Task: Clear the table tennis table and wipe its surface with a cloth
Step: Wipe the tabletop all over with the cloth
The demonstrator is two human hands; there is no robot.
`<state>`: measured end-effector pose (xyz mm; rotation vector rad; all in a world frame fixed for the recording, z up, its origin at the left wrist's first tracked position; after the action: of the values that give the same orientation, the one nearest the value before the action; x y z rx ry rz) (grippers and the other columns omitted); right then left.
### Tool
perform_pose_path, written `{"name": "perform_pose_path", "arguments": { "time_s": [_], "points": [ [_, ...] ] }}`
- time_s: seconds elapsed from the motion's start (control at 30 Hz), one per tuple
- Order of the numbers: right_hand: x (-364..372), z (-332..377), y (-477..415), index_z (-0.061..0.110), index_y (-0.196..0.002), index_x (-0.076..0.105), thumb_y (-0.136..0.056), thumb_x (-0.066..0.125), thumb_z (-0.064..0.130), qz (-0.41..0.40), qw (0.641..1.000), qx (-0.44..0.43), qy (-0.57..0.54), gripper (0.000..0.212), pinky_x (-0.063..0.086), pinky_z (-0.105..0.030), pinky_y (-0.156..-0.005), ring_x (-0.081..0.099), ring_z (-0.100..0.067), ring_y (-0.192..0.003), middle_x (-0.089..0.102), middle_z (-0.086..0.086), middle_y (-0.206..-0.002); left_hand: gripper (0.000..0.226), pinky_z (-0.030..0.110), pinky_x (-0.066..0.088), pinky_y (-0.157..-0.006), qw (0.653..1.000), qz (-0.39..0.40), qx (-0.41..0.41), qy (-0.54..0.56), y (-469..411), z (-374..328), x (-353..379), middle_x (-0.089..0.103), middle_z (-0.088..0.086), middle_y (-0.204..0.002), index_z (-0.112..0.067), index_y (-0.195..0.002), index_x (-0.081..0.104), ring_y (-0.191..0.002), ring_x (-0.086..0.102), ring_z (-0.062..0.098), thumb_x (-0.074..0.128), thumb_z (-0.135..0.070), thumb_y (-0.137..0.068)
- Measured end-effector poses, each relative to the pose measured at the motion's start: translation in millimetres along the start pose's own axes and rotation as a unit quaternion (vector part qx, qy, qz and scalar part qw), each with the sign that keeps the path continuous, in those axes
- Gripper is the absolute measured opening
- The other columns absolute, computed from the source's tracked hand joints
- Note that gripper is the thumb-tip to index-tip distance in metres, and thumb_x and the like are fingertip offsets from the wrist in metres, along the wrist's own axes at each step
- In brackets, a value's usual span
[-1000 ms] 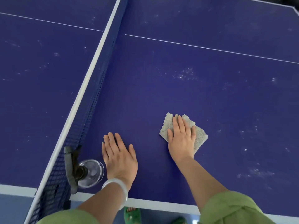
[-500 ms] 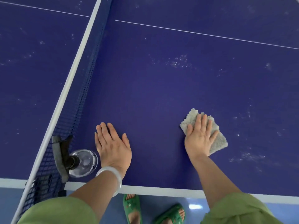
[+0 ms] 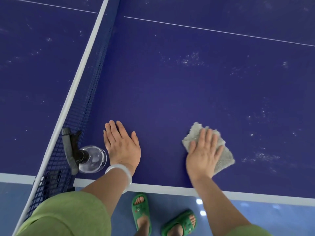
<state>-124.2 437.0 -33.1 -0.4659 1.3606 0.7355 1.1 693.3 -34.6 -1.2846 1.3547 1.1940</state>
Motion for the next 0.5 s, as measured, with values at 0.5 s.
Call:
{"name": "perform_pose_path", "arguments": {
  "time_s": [0.5],
  "points": [
    [1, -51, 44, 0.02, -0.157, 0.02, -0.101, 0.018, 0.04, 0.007, 0.987, -0.146, 0.06, 0.059, 0.014, -0.052, -0.122, 0.009, -0.018, -0.153, 0.017, 0.003, -0.164, 0.066, 0.047, 0.008, -0.123, 0.997, 0.001, 0.011, 0.072, 1, 3, -2, 0.018, 0.025, -0.158, 0.002, -0.15, 0.024, -0.149, 0.01, 0.036, 0.036, -0.039, -0.1]
  ]
}}
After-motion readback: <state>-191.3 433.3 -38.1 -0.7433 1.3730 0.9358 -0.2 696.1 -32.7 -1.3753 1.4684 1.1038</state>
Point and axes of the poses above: each hand's wrist, its own y-axis away from the middle knuckle, its own x-axis out of the palm, z = x × y, the point moved 9 cm from there along -y, towards the middle knuckle
